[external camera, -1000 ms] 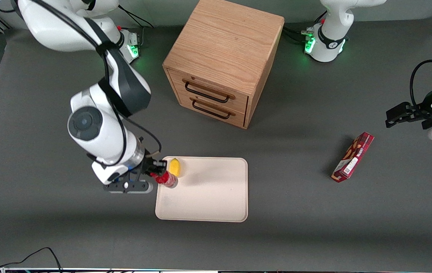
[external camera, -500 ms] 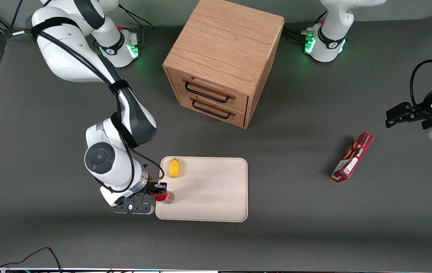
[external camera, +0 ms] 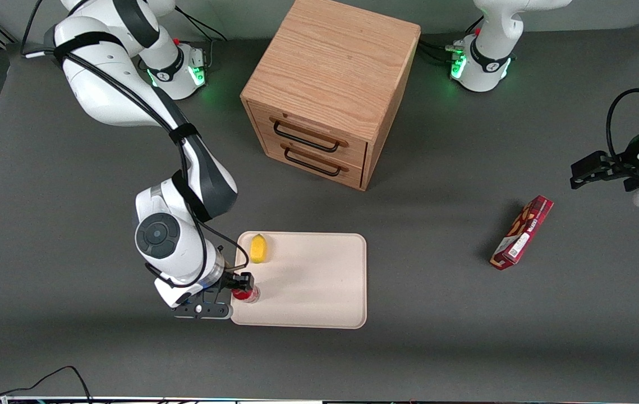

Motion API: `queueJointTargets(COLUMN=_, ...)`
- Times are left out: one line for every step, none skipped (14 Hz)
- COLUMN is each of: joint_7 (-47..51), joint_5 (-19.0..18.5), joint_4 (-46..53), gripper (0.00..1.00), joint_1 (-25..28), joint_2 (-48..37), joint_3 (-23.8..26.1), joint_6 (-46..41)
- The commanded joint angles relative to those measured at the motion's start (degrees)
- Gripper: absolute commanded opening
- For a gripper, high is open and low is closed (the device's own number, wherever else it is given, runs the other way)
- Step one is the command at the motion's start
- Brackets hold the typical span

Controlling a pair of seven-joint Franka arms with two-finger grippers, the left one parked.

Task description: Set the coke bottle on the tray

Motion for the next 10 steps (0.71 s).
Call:
queueJointTargets(joint_7=-0.49, joint_5=-0.75, joint_4=-3.13, gripper=1.00, joint_1=-0.14, joint_2=-7.10, joint_3=-0.29, joint_6=-6.14)
queueJointTargets(joint_7=-0.50, joint_5=-0.40, joint_4=-6.99, gripper=1.00, joint_1=-1.28, joint_2=-11.58, joint_3=-0.02, joint_6=-8.44)
queueJointTargets(joint_7=-0.50, joint_5=0.30, joint_4=-12.42, gripper=1.00, joint_1=-3.12, joint_2=-17.54, joint_3=0.41, joint_6=-10.03)
queueJointTargets(joint_7=-0.58, joint_5=1.88, joint_4=-18.22, gripper=1.00, joint_1=-5.83, joint_2=-23.35, joint_3=1.55, joint_6=-10.56)
queueJointTargets(joint_7=-1.37, joint_5=2.15, joint_4=-24.02, gripper=1.00, joint_1=-9.08, joint_2=-28.97, joint_3=2.87, joint_6=-10.48)
queueJointTargets(joint_7=-4.68, joint_5=2.33, joint_4=-30.26, gripper=1.00, joint_1=-12.68, joint_2=-35.03, joint_3=4.36, joint_6=-10.48)
queueJointTargets(joint_7=-8.20, joint_5=2.68, joint_4=-35.80, gripper=1.00, joint_1=-16.81, joint_2=-40.49, joint_3=5.85, joint_6=-10.57)
queueJointTargets(joint_7=-12.41, joint_5=3.55, joint_4=-38.90, gripper=1.00, joint_1=-20.76, joint_2=-44.98, joint_3=7.00, joint_6=-11.96)
queueJointTargets(joint_7=-18.71, joint_5=4.26, joint_4=-39.11, gripper=1.00, joint_1=-24.54, joint_2=-47.81, joint_3=7.10, joint_6=-16.85)
queueJointTargets(joint_7=-24.43, joint_5=5.66, joint_4=-38.76, gripper=1.00, joint_1=-28.24, joint_2=-50.53, joint_3=7.01, joint_6=-20.99)
